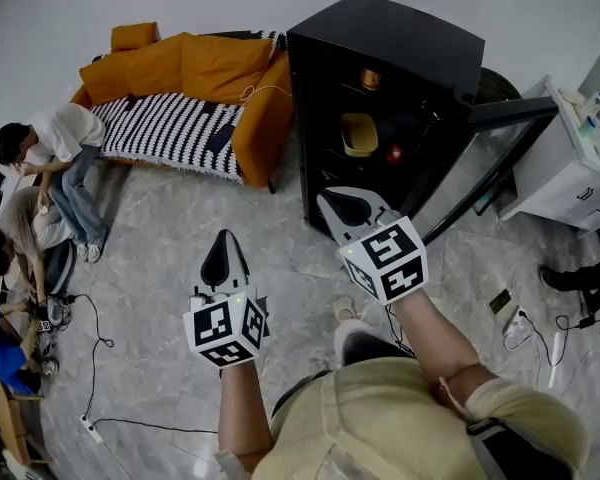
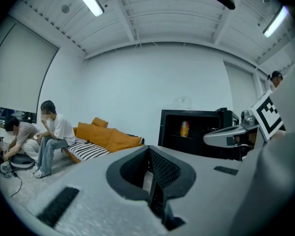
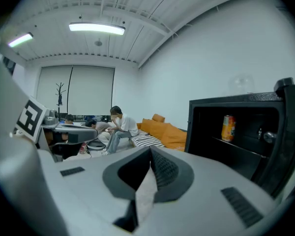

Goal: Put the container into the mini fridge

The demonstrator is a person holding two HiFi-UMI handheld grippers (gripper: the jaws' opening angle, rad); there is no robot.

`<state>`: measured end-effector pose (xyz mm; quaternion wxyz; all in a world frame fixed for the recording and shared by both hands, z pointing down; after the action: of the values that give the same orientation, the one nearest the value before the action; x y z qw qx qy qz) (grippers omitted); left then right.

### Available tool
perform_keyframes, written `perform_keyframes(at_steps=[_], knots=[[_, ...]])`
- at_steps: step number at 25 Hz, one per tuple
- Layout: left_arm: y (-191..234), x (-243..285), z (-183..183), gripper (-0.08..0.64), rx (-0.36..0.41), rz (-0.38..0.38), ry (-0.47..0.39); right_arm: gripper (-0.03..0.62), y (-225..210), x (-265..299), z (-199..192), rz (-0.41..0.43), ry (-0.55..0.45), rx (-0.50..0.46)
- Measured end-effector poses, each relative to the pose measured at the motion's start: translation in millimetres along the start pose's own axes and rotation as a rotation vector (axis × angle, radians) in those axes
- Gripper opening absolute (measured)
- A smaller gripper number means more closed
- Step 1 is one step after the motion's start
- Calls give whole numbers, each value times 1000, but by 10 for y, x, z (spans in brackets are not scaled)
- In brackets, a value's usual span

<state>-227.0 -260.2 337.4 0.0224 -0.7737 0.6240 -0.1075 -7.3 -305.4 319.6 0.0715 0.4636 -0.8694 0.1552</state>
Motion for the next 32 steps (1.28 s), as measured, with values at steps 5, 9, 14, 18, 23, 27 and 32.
perform_keyframes(at_steps=[5,9,14,18,23,27,32], knots=[[56,-117,-24,21,-4,-5,2,31,144,-39,-58,15,-9,18],[111,-177,-64,21,-6,-2,11,29,192,-61,-88,5,-18,22],[158,-260,-106,21,-10,5,23,29,205,-106,-89,3,-37,41],[159,-319,-108,21,-13,4,31,29,211,-138,-94,19,-47,74],[164,-352,-107,21,-11,6,36,29,219,-137,-124,37,-42,88],[162,-343,-116,21,-13,2,42,29,179,-110,-143,40,-39,101],[122,-341,-154,21,-20,-3,53,29,129,-104,-181,43,-27,110]])
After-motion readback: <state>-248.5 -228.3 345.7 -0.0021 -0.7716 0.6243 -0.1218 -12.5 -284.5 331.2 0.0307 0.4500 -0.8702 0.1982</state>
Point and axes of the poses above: the fingertips, and each gripper's own axes: x forward along the fingers, y to its left, z out of its top, the point moved 7 cm from there along -x, backward along the fingers, and after that the axes turned 15 degrees about x, right-handed, at the moved point
